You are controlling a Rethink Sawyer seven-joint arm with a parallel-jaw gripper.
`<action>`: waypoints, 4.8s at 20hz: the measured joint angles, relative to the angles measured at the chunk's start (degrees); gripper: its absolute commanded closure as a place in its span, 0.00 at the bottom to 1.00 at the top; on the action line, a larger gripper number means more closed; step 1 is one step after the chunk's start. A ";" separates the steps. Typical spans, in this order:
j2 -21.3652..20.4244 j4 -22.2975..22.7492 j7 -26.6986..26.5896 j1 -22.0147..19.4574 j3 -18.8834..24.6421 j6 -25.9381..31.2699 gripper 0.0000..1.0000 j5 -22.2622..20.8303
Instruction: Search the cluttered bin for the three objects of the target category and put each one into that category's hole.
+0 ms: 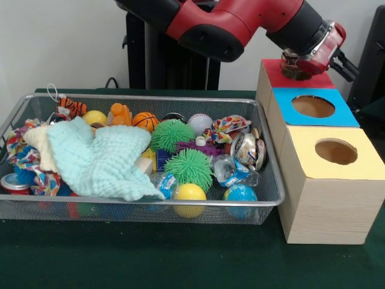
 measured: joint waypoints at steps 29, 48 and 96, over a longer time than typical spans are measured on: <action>-7.99 5.66 0.00 -1.93 2.88 11.96 1.00 15.53; -17.57 4.80 -0.04 2.09 1.52 50.73 1.00 16.07; -33.67 5.22 -0.04 -4.68 4.77 36.41 1.00 7.82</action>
